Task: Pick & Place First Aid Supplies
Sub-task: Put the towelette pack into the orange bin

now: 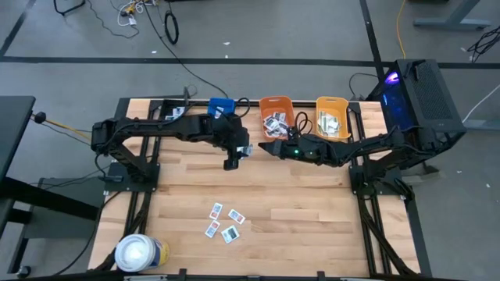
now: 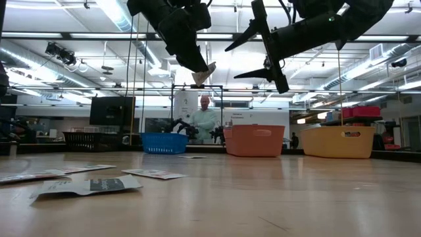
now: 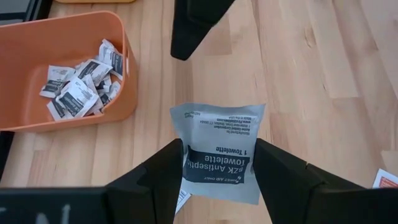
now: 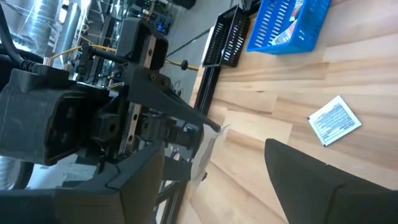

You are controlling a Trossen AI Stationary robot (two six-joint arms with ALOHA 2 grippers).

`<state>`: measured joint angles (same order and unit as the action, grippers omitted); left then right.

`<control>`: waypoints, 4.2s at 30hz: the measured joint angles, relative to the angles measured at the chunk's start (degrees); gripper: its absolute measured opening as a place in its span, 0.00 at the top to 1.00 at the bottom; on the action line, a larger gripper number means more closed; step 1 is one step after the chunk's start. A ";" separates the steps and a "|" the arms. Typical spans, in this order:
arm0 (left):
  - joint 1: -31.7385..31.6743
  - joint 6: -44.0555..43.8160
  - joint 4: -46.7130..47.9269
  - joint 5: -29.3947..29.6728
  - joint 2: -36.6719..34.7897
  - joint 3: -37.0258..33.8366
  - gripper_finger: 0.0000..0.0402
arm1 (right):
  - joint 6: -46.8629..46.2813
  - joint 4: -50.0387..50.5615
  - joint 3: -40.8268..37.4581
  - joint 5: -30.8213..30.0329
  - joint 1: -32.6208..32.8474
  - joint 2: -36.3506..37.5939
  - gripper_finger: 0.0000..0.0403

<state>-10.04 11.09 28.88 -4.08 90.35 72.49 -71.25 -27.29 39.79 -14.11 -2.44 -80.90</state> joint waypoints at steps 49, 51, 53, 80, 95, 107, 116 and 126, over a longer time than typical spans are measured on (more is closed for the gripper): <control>0.00 0.00 1.55 1.73 0.02 -0.02 0.52 | -3.22 3.72 9.88 12.25 -3.02 -11.38 0.33; 0.00 0.00 2.06 1.73 0.02 -0.02 0.52 | -3.34 3.78 9.88 12.24 -3.04 -11.47 0.36; 0.00 0.02 2.78 1.73 0.02 -0.02 0.52 | -3.34 3.58 9.90 12.22 -3.04 -11.46 0.40; 0.00 0.13 3.15 1.93 0.02 -0.02 0.52 | -3.28 2.51 9.88 13.45 -3.10 -11.45 0.87; -0.13 -5.83 9.42 0.97 0.00 0.00 0.43 | -1.77 2.62 9.88 15.15 -3.08 -11.45 0.99; -0.39 -7.83 22.92 1.14 -1.73 11.08 0.16 | 0.82 4.42 9.86 16.72 -3.14 -11.41 1.00; -2.47 -6.82 20.73 2.84 -10.02 9.45 0.21 | 5.64 4.72 9.86 17.76 -3.95 -10.84 1.00; -3.56 -11.73 13.92 2.82 -19.77 -1.51 0.25 | 8.99 5.54 9.86 21.67 -9.08 -10.80 1.00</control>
<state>-13.61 -0.64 42.80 -1.26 70.57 70.98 -62.26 -21.74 49.65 7.56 -11.51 -91.70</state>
